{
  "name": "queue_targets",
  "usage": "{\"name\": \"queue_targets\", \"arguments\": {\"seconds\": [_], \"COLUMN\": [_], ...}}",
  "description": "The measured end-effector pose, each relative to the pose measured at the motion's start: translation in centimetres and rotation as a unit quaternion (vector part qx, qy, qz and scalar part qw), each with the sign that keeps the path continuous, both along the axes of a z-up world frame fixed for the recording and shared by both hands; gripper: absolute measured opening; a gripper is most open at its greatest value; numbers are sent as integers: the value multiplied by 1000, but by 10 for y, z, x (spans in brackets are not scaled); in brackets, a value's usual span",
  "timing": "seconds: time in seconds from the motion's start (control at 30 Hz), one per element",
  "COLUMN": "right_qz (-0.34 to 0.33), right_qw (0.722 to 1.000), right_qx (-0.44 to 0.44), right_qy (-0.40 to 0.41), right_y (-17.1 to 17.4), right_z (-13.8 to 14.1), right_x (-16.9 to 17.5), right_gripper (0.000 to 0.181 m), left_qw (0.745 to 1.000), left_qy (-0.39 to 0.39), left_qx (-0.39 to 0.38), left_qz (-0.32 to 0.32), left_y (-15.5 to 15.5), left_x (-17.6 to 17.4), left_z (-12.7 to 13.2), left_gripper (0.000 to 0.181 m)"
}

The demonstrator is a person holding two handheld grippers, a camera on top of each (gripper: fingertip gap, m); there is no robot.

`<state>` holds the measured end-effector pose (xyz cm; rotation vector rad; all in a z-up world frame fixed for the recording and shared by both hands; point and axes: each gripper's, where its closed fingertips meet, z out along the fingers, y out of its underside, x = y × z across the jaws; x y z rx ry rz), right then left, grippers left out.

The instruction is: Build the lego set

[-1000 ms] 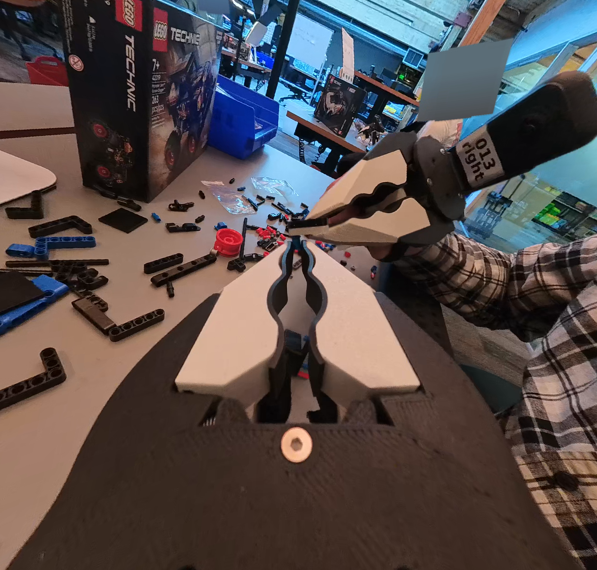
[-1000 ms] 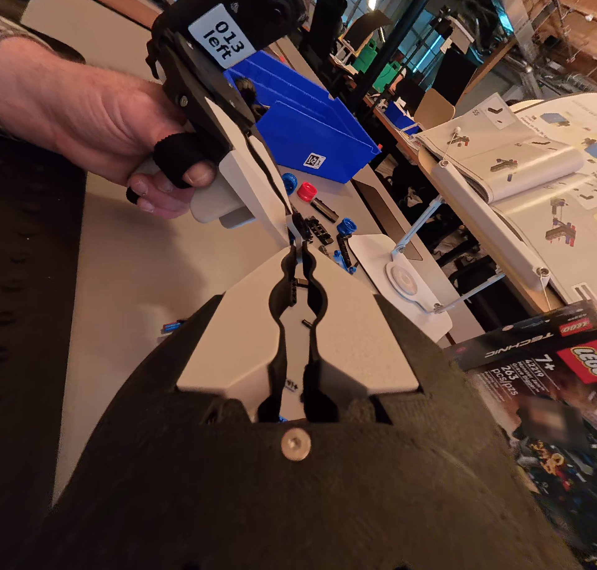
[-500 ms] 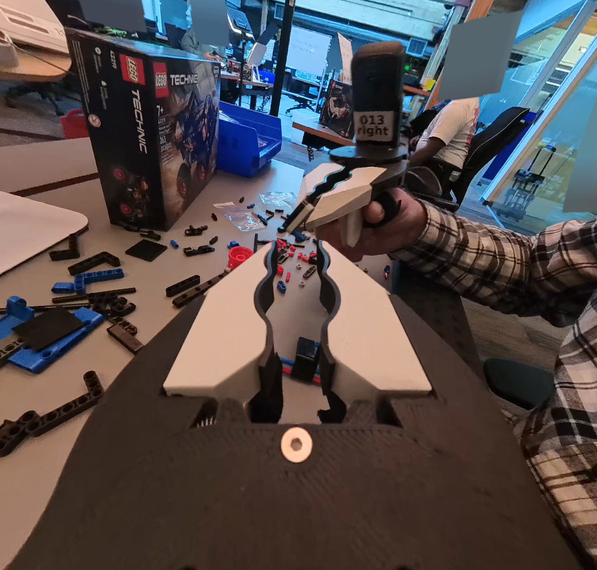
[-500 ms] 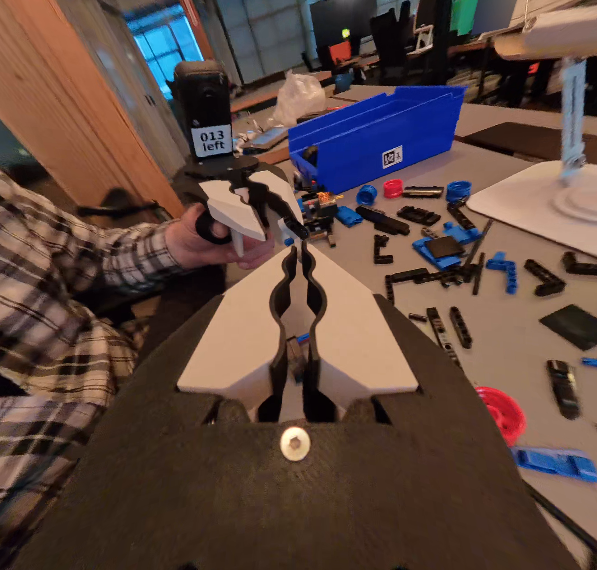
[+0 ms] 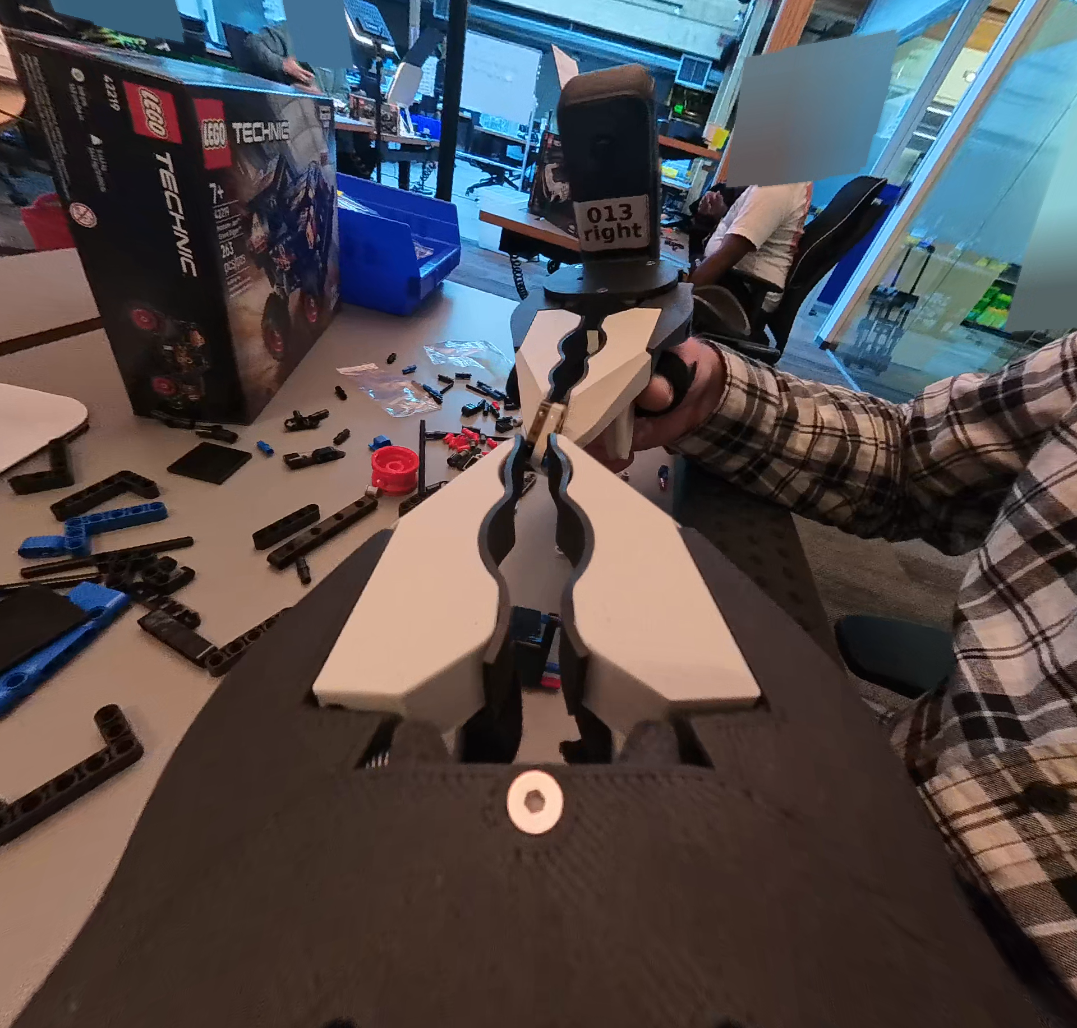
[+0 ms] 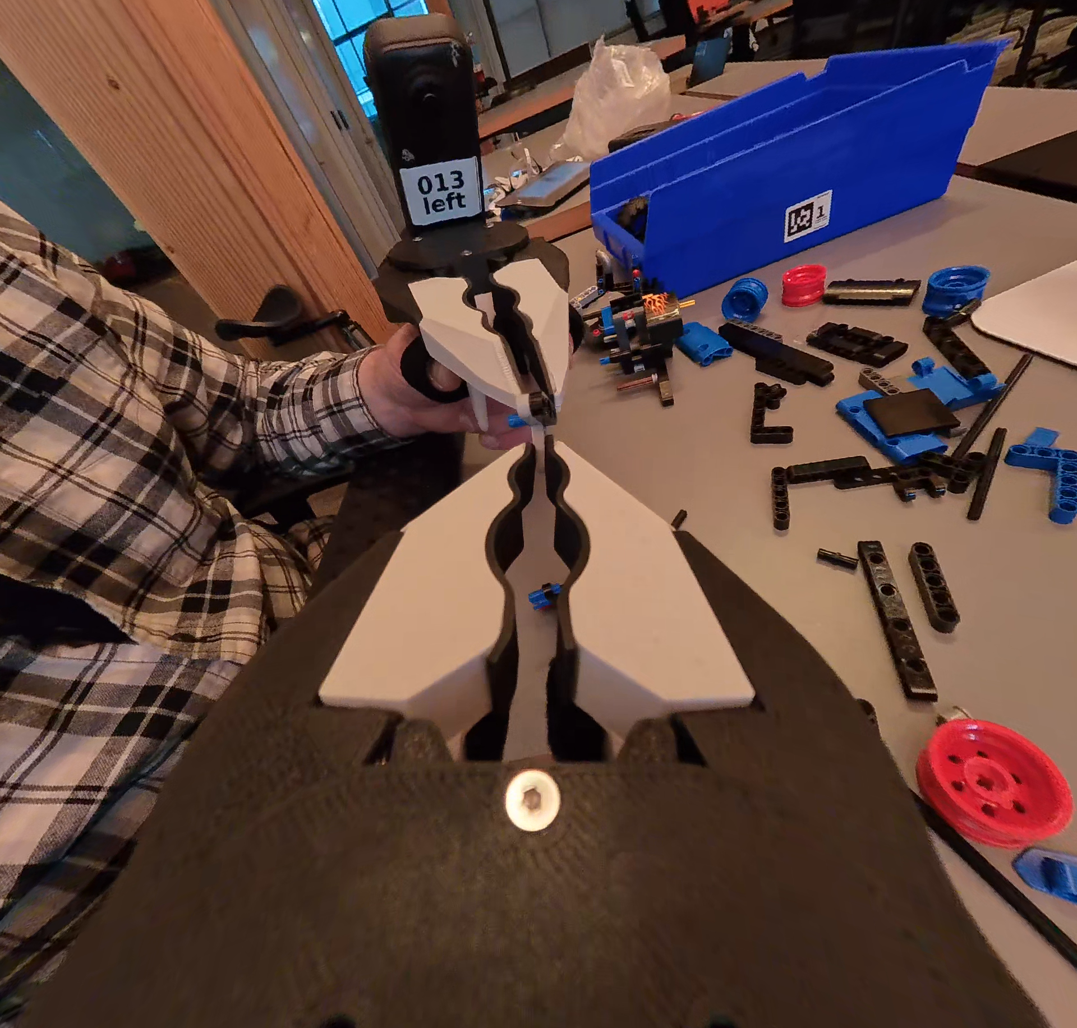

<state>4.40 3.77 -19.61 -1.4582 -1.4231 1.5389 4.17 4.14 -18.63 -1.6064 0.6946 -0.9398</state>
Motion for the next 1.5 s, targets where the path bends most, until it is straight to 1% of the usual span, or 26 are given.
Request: {"name": "queue_targets", "arguments": {"seconds": [0.2, 0.23, 0.43, 0.6, 0.77, 0.93, 1.07, 1.3, 1.5], "right_qz": [-7, -10, -18, -35, -41, -26, -20, -29, -55], "right_qw": [1000, 1000, 999, 995, 991, 993, 993, 995, 995], "right_qx": [-1, -1, -20, -58, -77, -75, -79, -48, 36], "right_qy": [9, 9, 27, 71, 99, 89, 83, 78, 70], "right_y": [3, 4, 8, 16, 20, 10, 6, 6, 6], "right_z": [3, 3, 9, 22, 30, 24, 20, 19, 20], "right_x": [1, 1, 0, 2, 3, -4, -8, -8, -8], "right_gripper": [1, 2, 1, 1, 1, 2, 2, 2, 2], "left_qw": [1000, 1000, 1000, 999, 999, 999, 999, 998, 998], "left_qy": [-9, -10, -18, -46, -38, -52, -52, -54, -63], "left_qx": [-10, -10, -11, -28, -19, -14, -5, -7, -8], "left_qz": [3, 5, 16, -2, -2, -6, -2, -6, -11], "left_y": [2, 2, 5, 4, 5, 5, 5, 5, 3], "left_x": [-1, -2, -6, -3, 2, 6, 6, 7, 7], "left_z": [0, 0, 1, 4, 4, 9, 12, 11, 11], "left_gripper": [5, 0, 0, 17, 16, 11, 11, 10, 10]}}
